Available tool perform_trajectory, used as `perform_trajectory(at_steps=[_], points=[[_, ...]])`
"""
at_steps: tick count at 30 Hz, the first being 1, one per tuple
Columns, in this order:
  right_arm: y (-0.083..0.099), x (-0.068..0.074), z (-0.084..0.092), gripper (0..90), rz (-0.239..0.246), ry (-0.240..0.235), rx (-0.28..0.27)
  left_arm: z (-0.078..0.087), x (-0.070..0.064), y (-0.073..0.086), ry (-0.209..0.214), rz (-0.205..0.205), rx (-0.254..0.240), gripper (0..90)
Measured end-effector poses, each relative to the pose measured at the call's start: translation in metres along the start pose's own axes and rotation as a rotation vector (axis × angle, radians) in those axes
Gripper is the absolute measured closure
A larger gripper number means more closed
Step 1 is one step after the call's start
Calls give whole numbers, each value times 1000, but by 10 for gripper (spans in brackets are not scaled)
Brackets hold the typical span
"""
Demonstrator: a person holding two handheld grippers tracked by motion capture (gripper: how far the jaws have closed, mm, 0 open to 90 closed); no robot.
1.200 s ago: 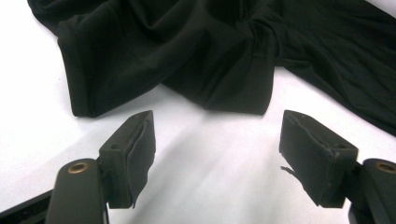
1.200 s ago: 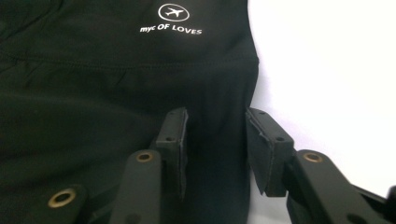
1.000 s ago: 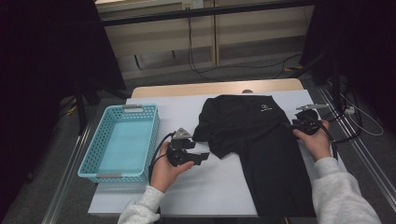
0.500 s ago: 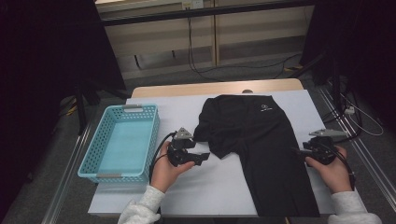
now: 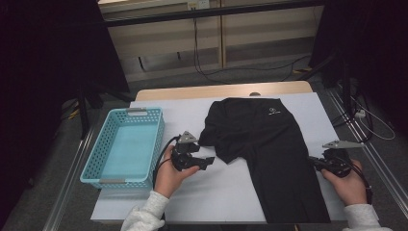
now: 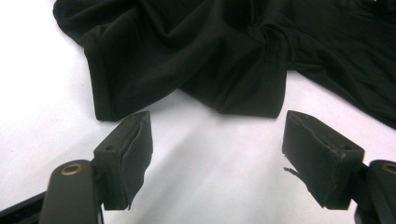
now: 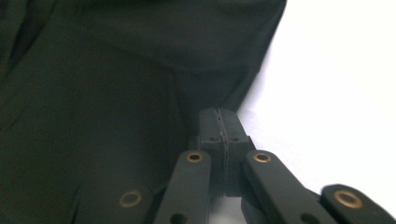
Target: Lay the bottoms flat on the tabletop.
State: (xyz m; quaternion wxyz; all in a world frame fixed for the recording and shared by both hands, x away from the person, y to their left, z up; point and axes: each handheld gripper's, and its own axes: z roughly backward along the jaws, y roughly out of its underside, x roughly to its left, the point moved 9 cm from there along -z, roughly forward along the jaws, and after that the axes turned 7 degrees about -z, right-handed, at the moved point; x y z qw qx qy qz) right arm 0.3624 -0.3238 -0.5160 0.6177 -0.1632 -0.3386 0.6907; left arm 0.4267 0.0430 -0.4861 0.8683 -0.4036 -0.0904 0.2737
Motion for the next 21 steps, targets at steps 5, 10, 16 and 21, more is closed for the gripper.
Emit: perform_trajectory(at_steps=[5,10,16,21], points=[[0,-9,2,892,-13,21,-17,2,6,-1,-25,-4,-7,238],[-7,0,2,628,47,38,-57,1,10,-2,-47,-30,-15,222],[-16,11,3,416,51,27,-100,-2,13,-7,-57,-19,-37,214],[-15,17,7,345,56,-2,-115,-16,17,-8,-66,-62,-28,227]])
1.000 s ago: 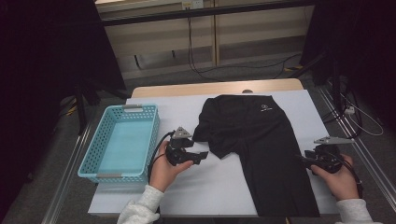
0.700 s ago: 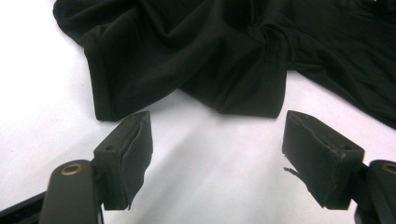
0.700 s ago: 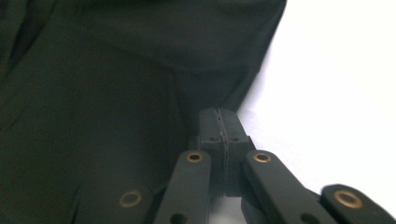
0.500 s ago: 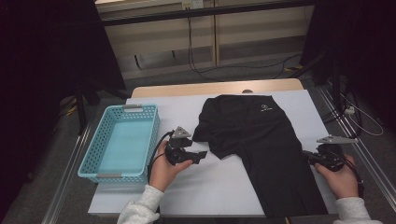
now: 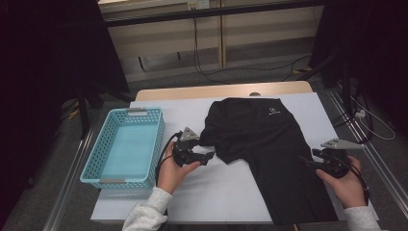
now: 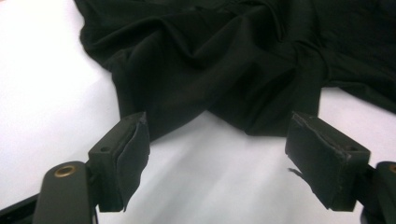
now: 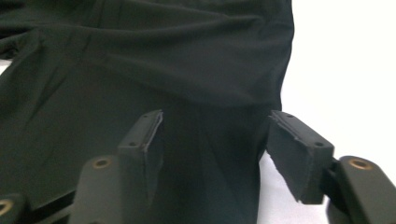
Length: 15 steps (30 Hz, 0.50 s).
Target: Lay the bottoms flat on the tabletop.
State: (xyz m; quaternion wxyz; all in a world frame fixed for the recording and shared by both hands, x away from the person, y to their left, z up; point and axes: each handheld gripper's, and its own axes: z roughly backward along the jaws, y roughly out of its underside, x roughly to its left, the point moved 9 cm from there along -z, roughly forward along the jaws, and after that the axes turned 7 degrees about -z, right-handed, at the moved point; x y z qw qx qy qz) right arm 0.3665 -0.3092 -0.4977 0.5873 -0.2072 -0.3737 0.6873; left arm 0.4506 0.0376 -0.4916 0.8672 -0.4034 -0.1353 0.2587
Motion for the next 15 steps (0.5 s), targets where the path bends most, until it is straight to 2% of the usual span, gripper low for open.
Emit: perform_trajectory(at_steps=[4,6,9,13,14,15], points=[[-4,4,1,319,-3,-10,-17,-11,9,0,-33,-7,-5,287],[-6,7,0,299,-9,-20,-26,-14,11,0,-22,-2,-2,336],[-7,13,-1,298,-4,-43,-31,-18,16,1,-33,-11,-3,404],[-6,16,2,297,7,-53,-34,-26,19,5,-11,-15,27,510],[-5,15,2,296,7,-52,-35,-28,19,5,-12,-5,29,531],[-4,15,3,295,6,-51,-32,-30,19,7,-10,-19,42,544]])
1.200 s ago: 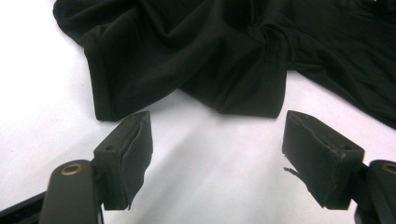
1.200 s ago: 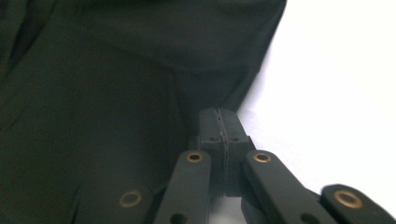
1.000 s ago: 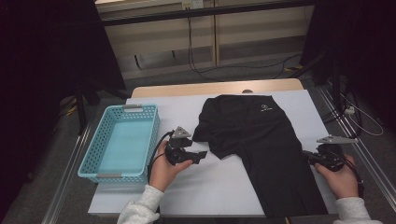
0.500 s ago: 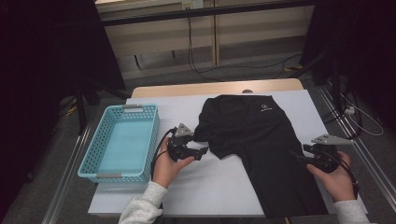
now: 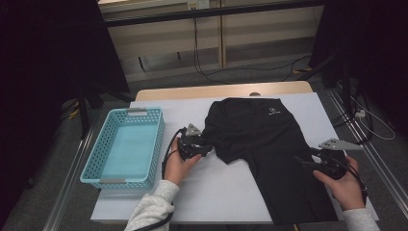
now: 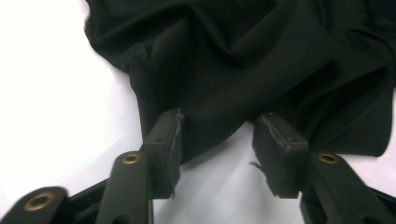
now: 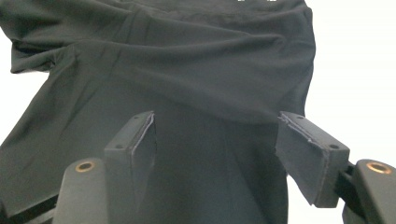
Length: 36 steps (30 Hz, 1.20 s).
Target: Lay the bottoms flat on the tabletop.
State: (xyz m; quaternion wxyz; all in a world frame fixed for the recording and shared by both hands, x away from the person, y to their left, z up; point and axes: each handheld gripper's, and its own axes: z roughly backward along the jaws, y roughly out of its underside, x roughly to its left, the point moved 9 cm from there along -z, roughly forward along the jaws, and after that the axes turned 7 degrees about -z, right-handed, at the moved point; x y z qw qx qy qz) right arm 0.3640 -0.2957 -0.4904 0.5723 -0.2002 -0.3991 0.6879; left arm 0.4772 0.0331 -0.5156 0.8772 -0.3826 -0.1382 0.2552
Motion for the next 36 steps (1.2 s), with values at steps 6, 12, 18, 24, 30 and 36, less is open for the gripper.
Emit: perform_trajectory(at_steps=[6,12,18,24,30,36], points=[[1,-4,2,282,-8,3,-6,-3,0,1,27,39,4,673],[4,-2,4,278,-19,-15,-5,-8,-7,-3,59,67,21,852],[4,6,4,276,-12,-36,-6,1,-11,-6,87,110,20,889],[-1,18,5,269,11,-57,-20,21,-13,-11,105,121,3,892],[-5,37,2,251,43,-107,-28,38,-10,-21,101,131,-48,892],[-14,52,3,255,51,-130,-77,49,-10,-24,103,175,-64,888]])
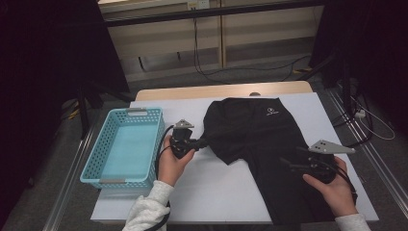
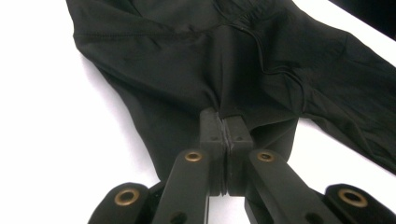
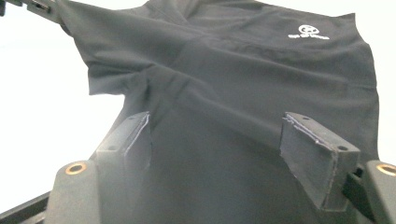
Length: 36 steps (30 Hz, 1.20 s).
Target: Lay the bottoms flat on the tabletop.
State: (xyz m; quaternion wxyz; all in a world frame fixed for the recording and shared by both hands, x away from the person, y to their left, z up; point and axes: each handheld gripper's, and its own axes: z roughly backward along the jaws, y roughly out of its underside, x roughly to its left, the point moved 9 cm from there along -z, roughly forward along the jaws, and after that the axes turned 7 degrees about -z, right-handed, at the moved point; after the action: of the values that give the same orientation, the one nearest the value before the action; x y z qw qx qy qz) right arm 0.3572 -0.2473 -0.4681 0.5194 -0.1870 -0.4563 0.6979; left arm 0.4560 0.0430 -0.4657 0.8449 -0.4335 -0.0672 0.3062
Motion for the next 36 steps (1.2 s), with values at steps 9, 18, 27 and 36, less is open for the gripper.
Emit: perform_trajectory(at_steps=[9,18,27,36], points=[[3,4,-3,249,-1,-8,19,10,-5,1,12,7,-9,879],[0,34,-24,259,49,-71,45,2,0,7,-29,-14,-1,697],[-6,69,-54,276,146,-127,87,2,7,15,-74,-49,30,287],[-9,97,-80,385,222,-169,122,7,9,22,-95,-28,25,220]])
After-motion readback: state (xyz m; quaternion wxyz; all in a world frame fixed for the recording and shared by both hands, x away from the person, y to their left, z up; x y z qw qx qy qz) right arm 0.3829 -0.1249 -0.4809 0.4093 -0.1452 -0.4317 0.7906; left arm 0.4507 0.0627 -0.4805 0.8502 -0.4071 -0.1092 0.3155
